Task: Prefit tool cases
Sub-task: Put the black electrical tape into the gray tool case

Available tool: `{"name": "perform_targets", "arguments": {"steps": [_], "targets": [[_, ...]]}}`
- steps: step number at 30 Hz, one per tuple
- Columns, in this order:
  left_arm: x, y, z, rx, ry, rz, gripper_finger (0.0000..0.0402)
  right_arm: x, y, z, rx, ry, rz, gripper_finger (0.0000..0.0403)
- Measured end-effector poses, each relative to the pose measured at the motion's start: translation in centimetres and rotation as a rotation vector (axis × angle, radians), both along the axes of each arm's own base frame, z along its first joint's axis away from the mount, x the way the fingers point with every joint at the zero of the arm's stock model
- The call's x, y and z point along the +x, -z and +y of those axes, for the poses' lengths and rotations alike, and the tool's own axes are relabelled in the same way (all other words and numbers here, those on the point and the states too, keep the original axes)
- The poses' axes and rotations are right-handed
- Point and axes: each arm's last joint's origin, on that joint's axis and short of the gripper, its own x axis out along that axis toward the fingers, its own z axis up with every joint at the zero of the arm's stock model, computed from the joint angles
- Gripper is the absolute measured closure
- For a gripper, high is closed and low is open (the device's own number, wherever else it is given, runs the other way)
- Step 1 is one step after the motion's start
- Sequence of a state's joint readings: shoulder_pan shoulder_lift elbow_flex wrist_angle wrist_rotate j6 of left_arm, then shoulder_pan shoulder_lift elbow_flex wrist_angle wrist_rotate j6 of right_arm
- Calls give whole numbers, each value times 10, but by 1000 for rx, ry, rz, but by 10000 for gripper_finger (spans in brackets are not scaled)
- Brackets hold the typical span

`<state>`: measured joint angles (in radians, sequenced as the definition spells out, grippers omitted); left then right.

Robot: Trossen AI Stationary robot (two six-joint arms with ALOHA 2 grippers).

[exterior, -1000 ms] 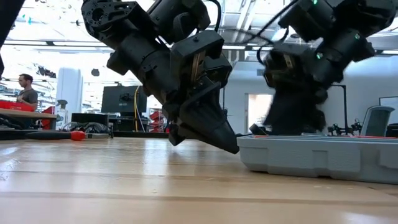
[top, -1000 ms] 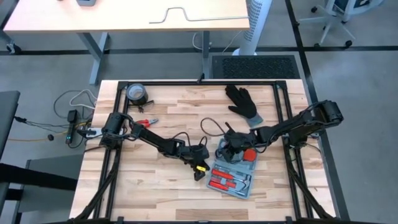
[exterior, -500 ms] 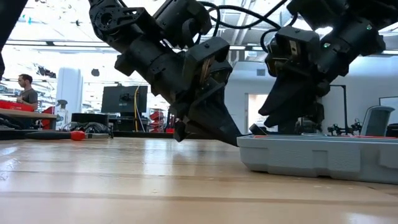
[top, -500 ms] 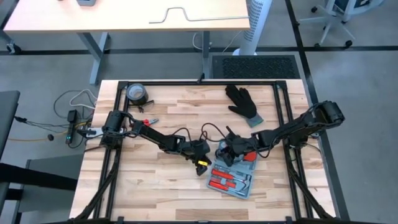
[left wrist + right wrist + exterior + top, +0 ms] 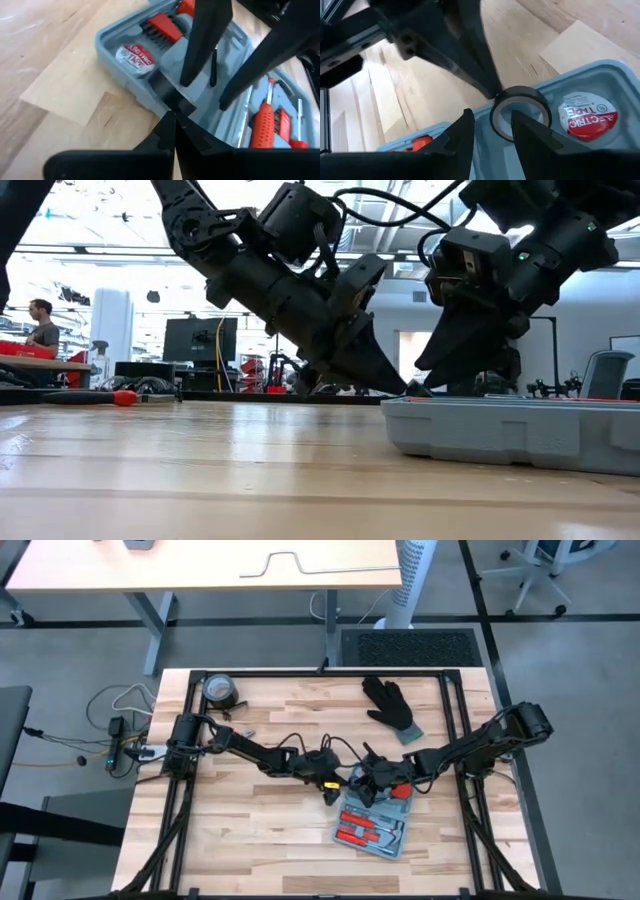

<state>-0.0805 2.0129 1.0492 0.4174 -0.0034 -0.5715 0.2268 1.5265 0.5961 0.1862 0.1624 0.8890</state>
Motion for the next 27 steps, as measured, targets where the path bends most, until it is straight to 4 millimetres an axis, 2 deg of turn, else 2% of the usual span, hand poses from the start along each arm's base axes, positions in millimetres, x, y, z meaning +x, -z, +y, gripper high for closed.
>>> {"name": "perform_targets", "arguments": {"steps": [7,15,21,24,27], "targets": [[1,-2,1,-6,22,-27,402,1,10,-2,-9,9,43,265],[2,-2,1,11,21,-31,402,16,17,0,10,19,16,272],[1,-1,1,21,36,-14,401,22,19,1,4,24,62,306],[0,1,2,15,48,5,401,20,20,1,22,49,93,348],[0,1,4,-1,86,9,401,15,11,5,20,27,84,386]]}}
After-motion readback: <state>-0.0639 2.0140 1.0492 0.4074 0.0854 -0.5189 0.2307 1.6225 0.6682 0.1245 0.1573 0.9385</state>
